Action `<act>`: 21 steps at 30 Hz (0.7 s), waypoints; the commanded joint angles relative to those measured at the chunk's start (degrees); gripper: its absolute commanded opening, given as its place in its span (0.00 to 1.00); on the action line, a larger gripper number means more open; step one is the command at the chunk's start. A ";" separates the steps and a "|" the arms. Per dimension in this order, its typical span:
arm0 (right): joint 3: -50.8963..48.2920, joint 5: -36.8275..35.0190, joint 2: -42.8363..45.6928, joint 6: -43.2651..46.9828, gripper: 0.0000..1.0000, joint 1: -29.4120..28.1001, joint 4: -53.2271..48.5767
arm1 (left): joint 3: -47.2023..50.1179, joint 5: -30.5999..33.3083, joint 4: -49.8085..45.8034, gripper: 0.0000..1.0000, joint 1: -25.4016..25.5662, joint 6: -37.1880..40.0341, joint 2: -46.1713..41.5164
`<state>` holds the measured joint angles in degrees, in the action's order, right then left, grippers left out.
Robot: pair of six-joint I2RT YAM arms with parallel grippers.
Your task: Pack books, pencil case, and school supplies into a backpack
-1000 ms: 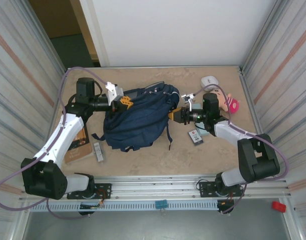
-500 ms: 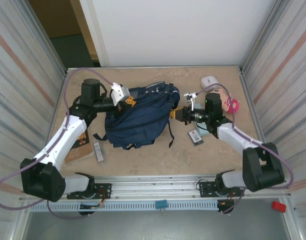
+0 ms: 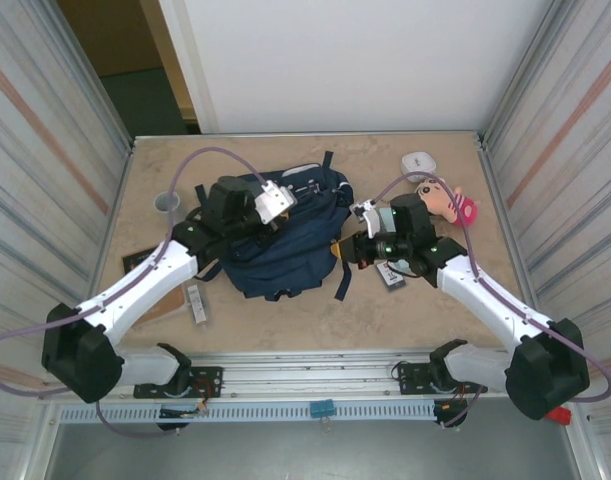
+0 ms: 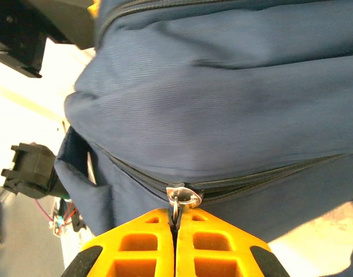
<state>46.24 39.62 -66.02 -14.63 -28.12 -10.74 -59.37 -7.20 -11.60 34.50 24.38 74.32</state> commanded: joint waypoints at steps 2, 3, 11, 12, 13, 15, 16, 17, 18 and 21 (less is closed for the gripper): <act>4.02 -4.46 2.05 -2.18 0.00 -4.63 -4.96 | -2.94 14.29 1.68 0.00 3.65 -8.75 4.26; 4.32 -5.48 1.86 -3.00 0.00 -5.47 -5.84 | -3.70 15.83 1.65 0.00 4.74 -10.37 5.31; 3.55 -11.23 0.41 -9.53 0.00 -13.66 -5.56 | -9.92 24.02 2.50 0.00 9.33 -21.17 11.60; 3.63 -12.39 0.28 -10.05 0.00 -14.83 -5.73 | -10.70 24.37 2.30 0.00 9.60 -22.32 12.36; 3.67 -13.65 0.12 -10.99 0.00 -15.99 -5.73 | -11.54 24.56 2.00 0.00 9.92 -23.72 13.14; 3.11 -14.72 -0.23 -13.47 0.00 -17.44 -4.07 | -12.53 24.33 2.14 0.00 10.68 -25.15 14.27; 2.27 -14.78 -0.33 -15.58 0.00 -17.77 -2.16 | -12.77 23.75 2.50 0.00 11.08 -25.06 14.69; 1.18 -14.83 -0.39 -17.77 0.00 -17.93 0.43 | -12.66 23.14 3.10 0.00 11.58 -24.92 14.88; 0.19 -14.88 -0.61 -19.34 0.00 -18.10 2.65 | -12.28 22.54 3.81 0.00 11.73 -24.96 14.82; -2.21 -15.10 -1.43 -22.76 0.00 -18.24 8.01 | -9.70 18.45 7.40 0.00 11.81 -23.86 13.52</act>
<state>45.45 22.70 -66.70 -31.57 -45.08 -10.13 -68.95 11.51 -11.68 46.30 3.16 89.06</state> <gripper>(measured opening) 0.063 0.076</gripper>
